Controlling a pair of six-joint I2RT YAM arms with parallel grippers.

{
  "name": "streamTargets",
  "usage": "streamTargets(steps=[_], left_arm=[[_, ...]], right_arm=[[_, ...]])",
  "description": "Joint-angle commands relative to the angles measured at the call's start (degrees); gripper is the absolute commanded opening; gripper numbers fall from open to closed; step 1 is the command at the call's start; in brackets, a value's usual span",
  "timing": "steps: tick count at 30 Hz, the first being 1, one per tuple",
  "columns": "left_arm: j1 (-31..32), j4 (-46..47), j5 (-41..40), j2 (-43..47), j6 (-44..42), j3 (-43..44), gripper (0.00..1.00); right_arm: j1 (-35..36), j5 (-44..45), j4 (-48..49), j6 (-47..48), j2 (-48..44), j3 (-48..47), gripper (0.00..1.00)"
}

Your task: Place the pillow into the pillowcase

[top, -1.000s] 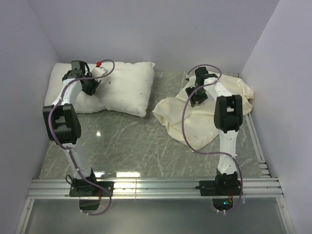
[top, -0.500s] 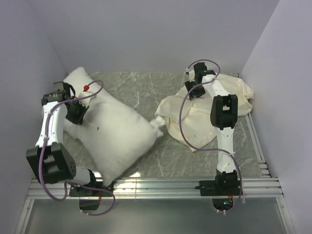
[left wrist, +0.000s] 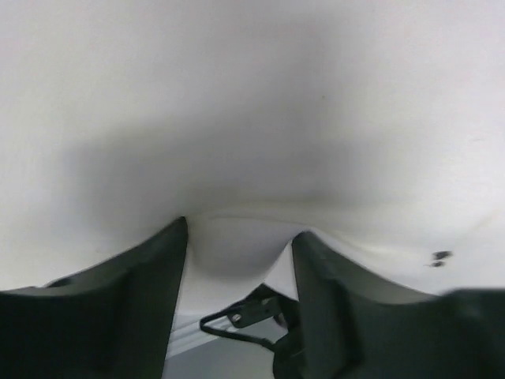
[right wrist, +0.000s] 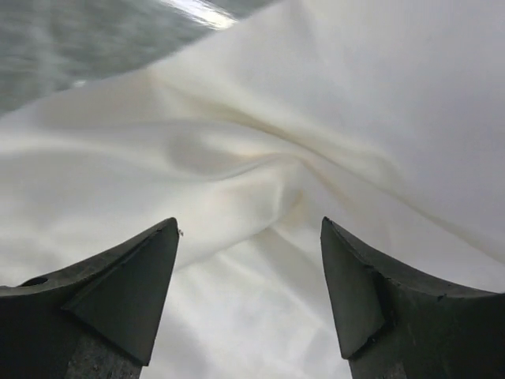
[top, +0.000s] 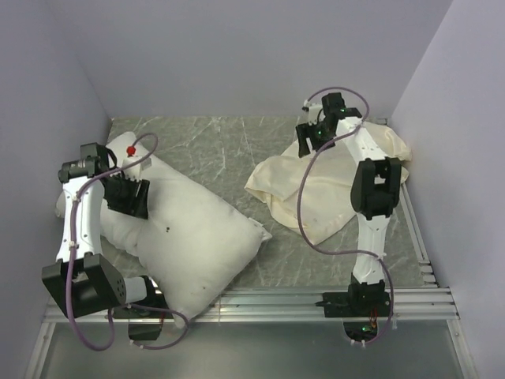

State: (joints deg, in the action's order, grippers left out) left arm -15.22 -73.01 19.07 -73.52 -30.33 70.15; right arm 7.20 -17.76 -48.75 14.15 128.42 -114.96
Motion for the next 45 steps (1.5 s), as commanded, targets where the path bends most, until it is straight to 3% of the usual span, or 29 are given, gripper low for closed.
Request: streamTargets(steps=[1, 3, 4, 6, 9, 14, 19, 23, 25, 28, 29, 31, 32, 34, 35, 37, 38, 39, 41, 45], left_arm=[[-1.13, 1.63, 9.31, 1.36, 6.48, 7.96, 0.63], [-1.12, -0.01, 12.55, 0.83, 3.63, 11.31, 0.69], [-1.04, -1.42, 15.01, 0.05, -3.0, 15.15, 0.77], [-1.04, -5.72, 16.43, -0.66, -12.16, 18.69, 0.82], [-1.04, -1.99, 14.34, -1.63, -22.92, 20.64, 0.89], [-1.04, 13.66, 7.75, -6.37, -13.47, 16.43, 0.89], [-1.04, 30.97, -2.18, -7.16, -6.15, 5.73, 0.91], [-1.21, 31.1, -7.03, -9.71, -5.44, 1.93, 0.88], [-1.21, 28.38, -5.38, -9.81, -7.27, -0.52, 0.83], [-1.13, 23.28, -2.12, -6.75, -10.7, -5.44, 0.76], [-1.21, 21.18, -1.85, -5.68, -10.89, -6.77, 0.73], [-1.21, 17.84, -0.18, -2.62, -12.2, -9.58, 0.65], [-1.21, 15.82, 1.74, -1.47, -13.43, -10.38, 0.63], [-1.21, 10.89, 2.99, 2.3, -15.28, -12.49, 0.58], [-1.21, 9.31, 4.21, 3.63, -16.25, -13.1, 0.57], [-1.21, 3.6, 5.88, 7.75, -20.53, -13.99, 0.61], [-1.21, 1.84, 6.59, 9.17, -22.04, -14.07, 0.68], [-1.21, 1.47, 7.03, 10.66, -23.36, -14.16, 0.8], [-1.21, 2.0, 7.38, 14.27, -24.95, -13.2, 0.87], [-1.13, -3.43, 18.15, 12.88, -32.93, -1.03, 0.99]], right_arm=[[0.8, -10.61, -1.78, -0.35, -12.48, 0.69, 0.8], [1.76, -15.71, -4.84, 0.79, -15.9, 2.01, 0.8], [2.11, -17.64, -6.43, 1.4, -16.96, 2.45, 0.8], [3.34, -24.49, -11.59, 4.64, -19.68, 5.16, 0.79], [6.57, -30.12, -19.94, 11.41, -21.8, 9.73, 0.79], [13.44, -32.69, -28.41, 24.14, -23.91, 20.17, 0.78], [22.48, -34.01, -33.69, 31.37, -23.74, 25.13, 0.91], [28.56, -33.74, -31.06, 28.57, -21.73, 25.93, 0.91], [29.18, -33.31, -22.91, 19.49, -20.67, 25.4, 0.86], [28.4, -27.53, -11.39, 8.57, -17.07, 22.07, 0.67], [27.35, -24.37, -9.28, 6.26, -14.8, 19.71, 0.55], [26.03, -23.2, -5.75, 1.78, -12.24, 16.54, 0.42], [25.32, -22.68, -4.96, 0.1, -10.05, 13.13, 0.28], [23.22, -20.66, -2.23, -3.58, -8.37, 10.03, 0.17], [22.6, -19.34, -1.01, -4.82, -7.06, 7.49, 0.02], [20.84, -18.46, 1.55, -7.02, -6.08, 5.02, 0.0], [20.4, -18.45, 2.42, -7.64, -5.38, 3.0, 0.0], [20.05, -18.97, 2.43, -7.74, -5.11, 2.03, 0.0], [20.13, -20.38, 1.47, -7.65, -4.67, 0.0, 0.0], [21.71, -20.39, 3.13, -6.95, -6.95, 4.2, 0.0]])
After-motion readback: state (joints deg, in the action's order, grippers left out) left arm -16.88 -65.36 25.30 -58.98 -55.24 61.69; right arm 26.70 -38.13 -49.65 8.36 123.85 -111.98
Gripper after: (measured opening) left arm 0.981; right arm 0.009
